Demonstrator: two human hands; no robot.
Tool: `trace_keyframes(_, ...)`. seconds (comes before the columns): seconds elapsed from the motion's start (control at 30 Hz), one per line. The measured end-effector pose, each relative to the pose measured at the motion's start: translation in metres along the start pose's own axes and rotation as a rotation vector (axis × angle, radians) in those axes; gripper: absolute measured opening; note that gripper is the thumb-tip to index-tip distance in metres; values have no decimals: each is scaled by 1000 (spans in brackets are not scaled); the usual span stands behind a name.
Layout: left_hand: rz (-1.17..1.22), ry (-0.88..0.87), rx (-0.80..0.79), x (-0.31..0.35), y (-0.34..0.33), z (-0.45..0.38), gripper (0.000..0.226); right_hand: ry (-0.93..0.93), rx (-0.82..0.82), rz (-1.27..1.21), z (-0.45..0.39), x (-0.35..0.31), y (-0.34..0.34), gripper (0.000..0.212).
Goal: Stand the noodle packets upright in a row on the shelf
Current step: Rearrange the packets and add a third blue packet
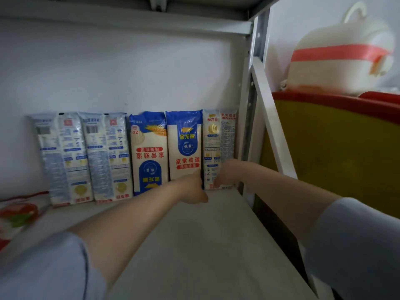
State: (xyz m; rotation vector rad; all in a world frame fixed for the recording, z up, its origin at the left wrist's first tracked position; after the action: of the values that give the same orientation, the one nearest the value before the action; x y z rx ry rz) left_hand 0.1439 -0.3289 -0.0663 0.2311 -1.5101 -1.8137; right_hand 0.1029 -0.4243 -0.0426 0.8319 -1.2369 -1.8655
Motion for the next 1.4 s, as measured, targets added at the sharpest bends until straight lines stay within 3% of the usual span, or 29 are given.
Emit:
trace_keyframes(0.17,407,-56,131,10,7,-28,38,17,52,-39,-13,-4,22,46)
trace_keyframes(0.3,632,-68,247,17,8,-44,55,40,71,-102,-23,-4,31,46)
trace_keyframes(0.43,780,-15,189,16,4,-64,50,52,88,-77,-41,-7,30,50)
trace_keyframes(0.53,790,23,218,15,0,-73,53,17,113,-151,-53,-4,28,49)
trace_keyframes(0.63,737,41,285,9,-2,-80,59,-11,153,-438,-60,3,25,46)
trace_keyframes(0.73,689,48,289,11,-5,-80,50,-78,229,-687,-62,12,18,37)
trace_keyframes(0.93,776,-158,217,19,-12,-65,44,-120,481,-940,-54,30,-2,47)
trace_keyframes(1.1,782,-249,188,14,-12,-56,63,-89,612,-1074,-41,52,-6,46)
trace_keyframes(1.27,858,-276,294,4,13,-31,62,124,502,-1296,-19,50,0,43)
trace_keyframes(1.4,822,-244,121,-9,29,-11,67,435,82,-1243,-1,30,13,42)
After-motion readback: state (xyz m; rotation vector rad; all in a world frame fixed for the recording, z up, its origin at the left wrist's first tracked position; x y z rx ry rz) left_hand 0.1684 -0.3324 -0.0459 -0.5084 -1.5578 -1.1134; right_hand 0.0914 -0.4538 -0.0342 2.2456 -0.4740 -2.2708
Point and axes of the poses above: each hand's wrist, its own z-axis away from the middle knuckle, its own y-axis out of the back of the hand, x = y × z, the point moved 5 cm from there along -z, towards the middle knuckle, and after that the axes turned 9 degrees about -x, right-handed, at the moved point
